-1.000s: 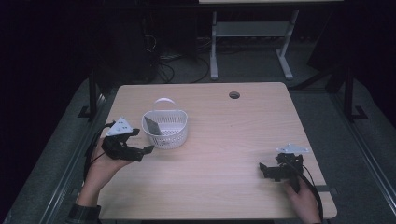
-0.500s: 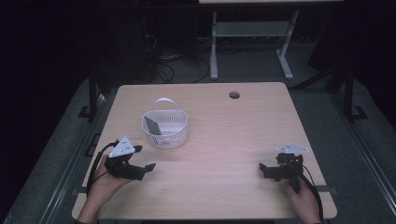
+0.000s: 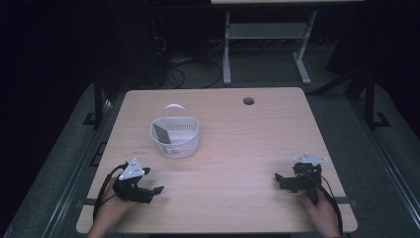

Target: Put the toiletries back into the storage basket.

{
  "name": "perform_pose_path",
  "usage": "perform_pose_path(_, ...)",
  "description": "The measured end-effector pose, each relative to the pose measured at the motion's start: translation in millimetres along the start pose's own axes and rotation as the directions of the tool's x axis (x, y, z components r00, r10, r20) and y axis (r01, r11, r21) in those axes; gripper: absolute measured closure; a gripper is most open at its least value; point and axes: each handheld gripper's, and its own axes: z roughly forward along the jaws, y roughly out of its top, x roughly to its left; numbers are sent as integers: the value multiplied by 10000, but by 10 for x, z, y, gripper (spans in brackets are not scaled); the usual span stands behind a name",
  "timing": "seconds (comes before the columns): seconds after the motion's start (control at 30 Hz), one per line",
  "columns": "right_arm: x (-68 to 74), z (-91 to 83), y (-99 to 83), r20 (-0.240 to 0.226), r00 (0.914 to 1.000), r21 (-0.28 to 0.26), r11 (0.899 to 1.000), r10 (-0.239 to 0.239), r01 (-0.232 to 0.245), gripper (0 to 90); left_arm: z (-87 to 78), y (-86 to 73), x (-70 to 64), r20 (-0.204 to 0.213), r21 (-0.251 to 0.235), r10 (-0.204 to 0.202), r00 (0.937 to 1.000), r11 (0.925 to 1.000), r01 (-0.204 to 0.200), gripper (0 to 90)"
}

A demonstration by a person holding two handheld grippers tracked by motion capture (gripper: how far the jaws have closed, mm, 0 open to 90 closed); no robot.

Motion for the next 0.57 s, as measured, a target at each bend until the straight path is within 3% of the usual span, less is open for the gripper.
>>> perform_pose_path(0.2,0,0,0,0,10000,1,10000,-2,2,0,101,-97,-11,-122,521,29,9999,9986,-23,146)
perform_pose_path(0.43,0,0,0,1,10000,0,10000,-2,2,0,121,-159,2,1,82,-168,9999,9998,168,131)
perform_pose_path(0.57,-1,0,-1,1,10000,-3,10000,-12,12,0,122,-159,2,-9,85,-180,9998,9998,180,131)
